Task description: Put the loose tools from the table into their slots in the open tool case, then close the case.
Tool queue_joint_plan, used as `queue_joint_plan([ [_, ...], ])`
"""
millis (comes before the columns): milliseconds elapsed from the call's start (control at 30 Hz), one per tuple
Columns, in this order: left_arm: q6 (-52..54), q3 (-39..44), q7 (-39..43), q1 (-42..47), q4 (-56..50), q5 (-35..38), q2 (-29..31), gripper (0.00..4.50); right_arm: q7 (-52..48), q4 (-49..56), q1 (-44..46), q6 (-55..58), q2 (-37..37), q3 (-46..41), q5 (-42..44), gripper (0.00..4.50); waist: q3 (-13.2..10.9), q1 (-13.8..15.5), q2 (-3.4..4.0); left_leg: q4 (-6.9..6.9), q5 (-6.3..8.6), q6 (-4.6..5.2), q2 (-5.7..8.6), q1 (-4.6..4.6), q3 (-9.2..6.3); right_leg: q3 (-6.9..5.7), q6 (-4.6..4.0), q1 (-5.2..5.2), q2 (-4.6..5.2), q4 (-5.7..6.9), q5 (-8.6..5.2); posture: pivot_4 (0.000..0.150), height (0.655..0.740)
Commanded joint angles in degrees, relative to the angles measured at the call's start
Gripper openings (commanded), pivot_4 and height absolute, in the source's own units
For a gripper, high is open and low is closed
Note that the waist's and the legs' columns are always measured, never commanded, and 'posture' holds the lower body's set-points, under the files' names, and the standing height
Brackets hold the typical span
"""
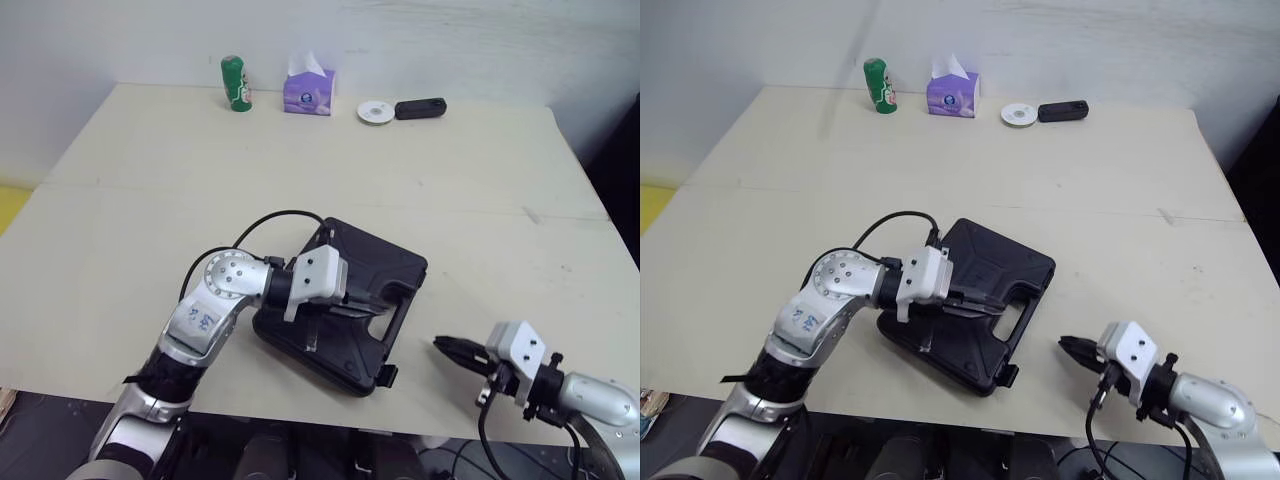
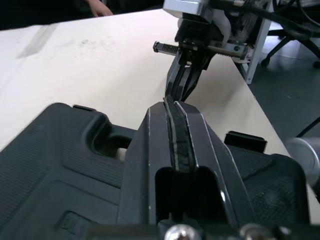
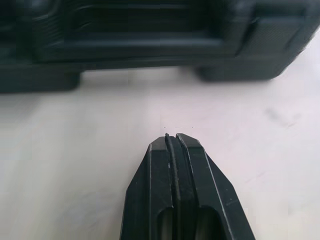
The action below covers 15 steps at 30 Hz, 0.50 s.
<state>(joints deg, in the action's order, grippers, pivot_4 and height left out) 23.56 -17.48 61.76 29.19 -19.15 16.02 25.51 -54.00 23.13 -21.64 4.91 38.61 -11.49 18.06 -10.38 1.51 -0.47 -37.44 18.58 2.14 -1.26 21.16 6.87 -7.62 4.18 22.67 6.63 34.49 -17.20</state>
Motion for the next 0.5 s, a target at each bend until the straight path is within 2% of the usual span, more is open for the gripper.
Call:
queue_joint_plan([
  [33,1.3,-1.2,-1.2,-1.4,-4.5,0.3,0.9,0.03,-2.9,-0.4,-2.1,-4.4,1.0,1.1,-0.7,0.00,0.0,0.0,0.00,0.00,0.00,0.00,0.00,-0.01,0.00,0.01,0.00,0.00,0.00,0.01,0.00,0.150,0.7400],
  [267,3.6,-4.3,-2.5,-4.5,-7.1,-2.4,4.9,0.03,-6.4,-1.5,-2.6,-4.9,2.6,6.1,-1.5,0.00,0.0,0.0,0.01,0.00,-0.01,-0.02,-0.03,-0.04,-0.02,0.05,-0.06,0.01,0.00,0.03,0.03,0.150,0.7400],
  [500,4.1,-8.8,-3.5,-9.5,-8.9,-6.8,9.6,0.03,-4.0,2.0,-1.2,-2.8,2.3,8.8,-1.3,0.00,0.0,0.0,0.06,-0.02,0.00,-0.03,-0.02,-0.04,-0.04,0.05,-0.07,-0.01,0.02,0.01,0.02,0.150,0.7400],
])
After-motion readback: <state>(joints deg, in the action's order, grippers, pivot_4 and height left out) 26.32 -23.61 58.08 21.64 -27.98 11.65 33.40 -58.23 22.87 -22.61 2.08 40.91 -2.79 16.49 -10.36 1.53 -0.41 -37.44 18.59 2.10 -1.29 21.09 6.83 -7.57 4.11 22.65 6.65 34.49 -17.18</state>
